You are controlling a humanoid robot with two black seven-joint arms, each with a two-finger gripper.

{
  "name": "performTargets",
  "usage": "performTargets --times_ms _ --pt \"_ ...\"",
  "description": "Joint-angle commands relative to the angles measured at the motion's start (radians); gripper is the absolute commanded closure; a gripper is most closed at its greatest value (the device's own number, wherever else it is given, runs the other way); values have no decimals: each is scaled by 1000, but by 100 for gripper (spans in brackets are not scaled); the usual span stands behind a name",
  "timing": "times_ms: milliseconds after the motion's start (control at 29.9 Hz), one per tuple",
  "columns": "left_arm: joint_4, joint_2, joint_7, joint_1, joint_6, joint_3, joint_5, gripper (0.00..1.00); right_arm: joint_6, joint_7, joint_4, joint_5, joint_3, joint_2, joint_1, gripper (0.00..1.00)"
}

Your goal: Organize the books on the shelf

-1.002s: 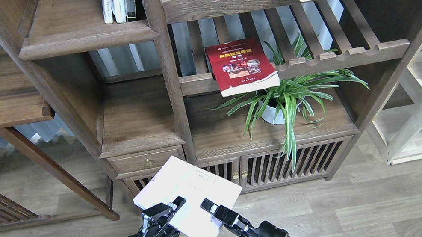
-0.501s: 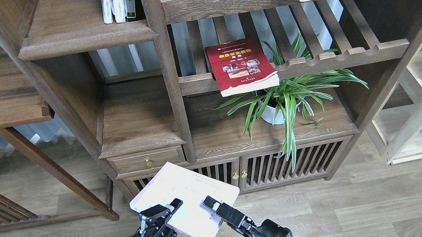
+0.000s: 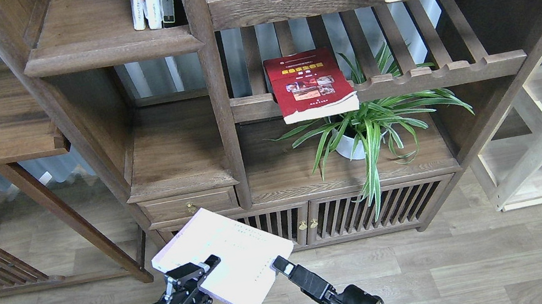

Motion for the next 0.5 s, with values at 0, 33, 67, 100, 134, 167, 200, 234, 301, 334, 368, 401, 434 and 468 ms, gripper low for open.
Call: performTargets --times_ms 0,33,67,100,134,167,200,234,301,334,368,401,434,468 --pt "4 1 -2 0 0 -2 2 97 0 0 -53 -2 41 0 4 1" --pt "4 1 -8 -1 0 -2 3 97 0 0 -59 -4 52 0 4 1" --pt "4 5 -9 -1 0 -2 3 97 0 0 -61 -4 68 0 6 1" --pt "4 11 -11 -1 0 -4 3 97 0 0 -61 -4 79 0 6 1" --pt "4 19 -13 -3 0 -4 3 97 0 0 -61 -2 88 0 7 1" --pt "4 22 -13 -3 0 -2 3 97 0 0 -61 -2 99 0 7 1" --pt "6 19 -11 -1 0 -7 3 97 0 0 -61 -2 105 0 7 1" --pt "4 19 -9 -3 0 -7 3 97 0 0 -61 -2 110 0 7 1" --pt "3 14 -3 -9 0 -7 9 97 0 0 -62 -4 115 0 12 1" --pt "3 14 -3 -12 0 -7 17 97 0 0 -67 -4 115 0 20 1" --pt "3 17 -3 -13 0 -7 23 97 0 0 -68 -2 116 0 24 1" --pt "3 23 -3 -15 0 -7 32 97 0 2 -70 -2 118 0 30 1" --pt "4 27 -3 -13 0 -7 38 97 0 2 -70 -1 122 0 32 1" --pt "7 28 -3 -12 0 -7 46 97 0 2 -70 0 131 0 35 1"
